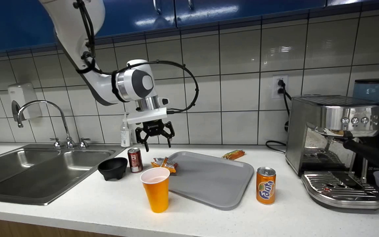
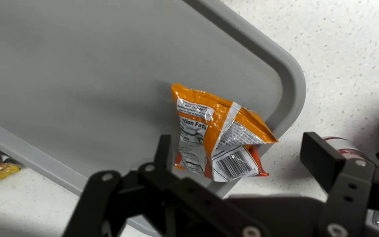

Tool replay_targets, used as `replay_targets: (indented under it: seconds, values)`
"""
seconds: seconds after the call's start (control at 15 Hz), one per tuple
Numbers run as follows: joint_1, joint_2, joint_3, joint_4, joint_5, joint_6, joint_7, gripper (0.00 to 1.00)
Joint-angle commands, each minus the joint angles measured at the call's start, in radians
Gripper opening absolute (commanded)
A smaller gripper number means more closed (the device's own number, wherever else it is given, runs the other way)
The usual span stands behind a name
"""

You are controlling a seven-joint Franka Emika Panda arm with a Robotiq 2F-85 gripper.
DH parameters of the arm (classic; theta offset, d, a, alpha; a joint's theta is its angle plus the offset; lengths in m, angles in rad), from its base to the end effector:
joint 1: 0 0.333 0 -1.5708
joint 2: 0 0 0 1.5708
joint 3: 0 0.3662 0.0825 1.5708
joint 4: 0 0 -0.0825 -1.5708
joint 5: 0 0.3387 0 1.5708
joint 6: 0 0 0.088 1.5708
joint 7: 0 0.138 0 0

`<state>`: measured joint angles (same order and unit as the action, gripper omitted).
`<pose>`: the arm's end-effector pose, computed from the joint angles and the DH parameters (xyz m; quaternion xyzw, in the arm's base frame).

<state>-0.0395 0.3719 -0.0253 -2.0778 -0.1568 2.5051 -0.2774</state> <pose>0.5839 -0.0389 0.3033 0.9840 0.1680 0.0180 0.0567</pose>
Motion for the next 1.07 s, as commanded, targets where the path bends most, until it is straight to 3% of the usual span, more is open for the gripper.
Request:
replay_targets:
  seconds: [0.0,1.0]
  values:
    - [0.009,-0.128,-0.001,-0.124,-0.009,-0.022,0.057,1.0]
    - [0.004,-0.448,-0.009,-0.49,-0.034,-0.023,0.283,1.0]
